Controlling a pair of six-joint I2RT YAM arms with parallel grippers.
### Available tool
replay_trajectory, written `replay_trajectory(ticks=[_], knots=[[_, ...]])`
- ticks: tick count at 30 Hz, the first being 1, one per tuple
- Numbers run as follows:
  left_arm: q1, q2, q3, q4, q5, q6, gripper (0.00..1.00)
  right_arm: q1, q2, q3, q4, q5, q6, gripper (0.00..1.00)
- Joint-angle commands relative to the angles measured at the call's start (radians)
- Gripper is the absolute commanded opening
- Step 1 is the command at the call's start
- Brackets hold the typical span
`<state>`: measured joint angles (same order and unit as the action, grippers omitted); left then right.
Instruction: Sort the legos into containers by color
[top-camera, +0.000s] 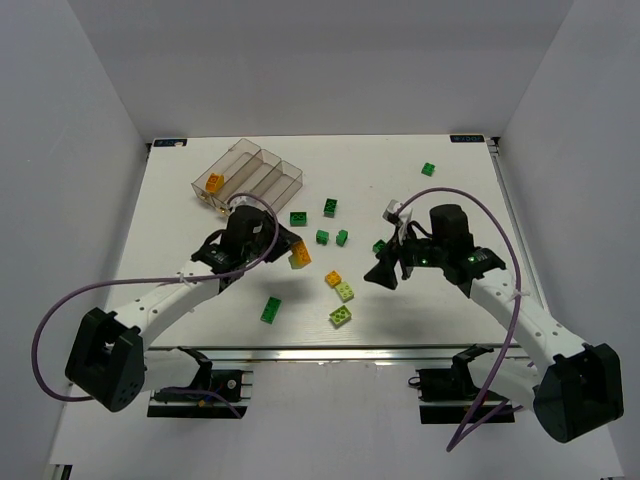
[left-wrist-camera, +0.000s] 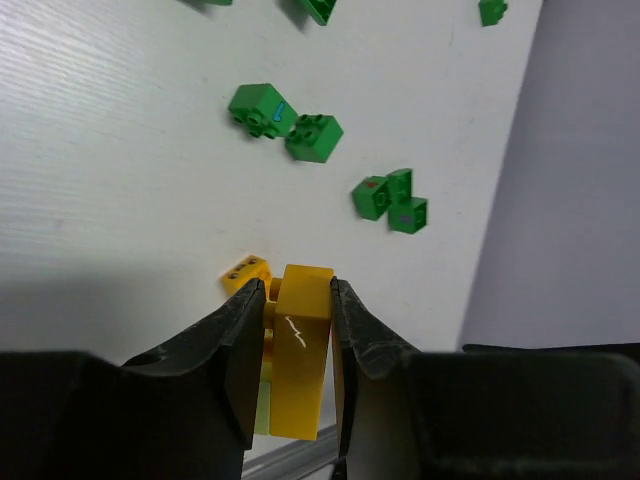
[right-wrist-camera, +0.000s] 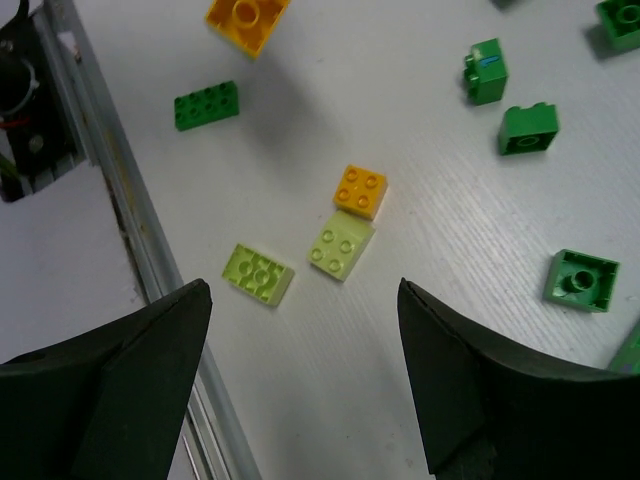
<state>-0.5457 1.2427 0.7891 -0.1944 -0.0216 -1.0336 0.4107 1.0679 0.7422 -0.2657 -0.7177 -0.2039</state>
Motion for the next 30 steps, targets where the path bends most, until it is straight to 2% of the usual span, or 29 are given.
replay_trajectory(ticks=[1, 4, 8, 17, 22, 30], knots=[[-0.003, -0.017, -0.054, 0.162, 0.068, -0.248, 0.00, 0.004, -0.013, 0.039, 0.164, 0.113, 0.155, 0.80], [-0.003, 0.006, -0.057, 0.187, 0.074, -0.354, 0.00, 0.017, -0.046, -0.009, 0.293, 0.196, 0.184, 0.82], [-0.005, 0.026, -0.036, 0.249, 0.066, -0.443, 0.00, 0.054, -0.100, -0.090, 0.460, 0.216, 0.192, 0.83], [-0.037, 0.057, -0.034, 0.325, 0.025, -0.667, 0.00, 0.243, -0.109, -0.210, 0.712, 0.389, 0.149, 0.84], [-0.075, 0.081, -0.036, 0.363, -0.017, -0.772, 0.00, 0.284, -0.057, -0.204, 0.776, 0.515, 0.152, 0.83], [-0.146, 0.127, -0.045, 0.450, -0.066, -0.853, 0.00, 0.341, 0.003, -0.195, 0.862, 0.621, 0.182, 0.82]])
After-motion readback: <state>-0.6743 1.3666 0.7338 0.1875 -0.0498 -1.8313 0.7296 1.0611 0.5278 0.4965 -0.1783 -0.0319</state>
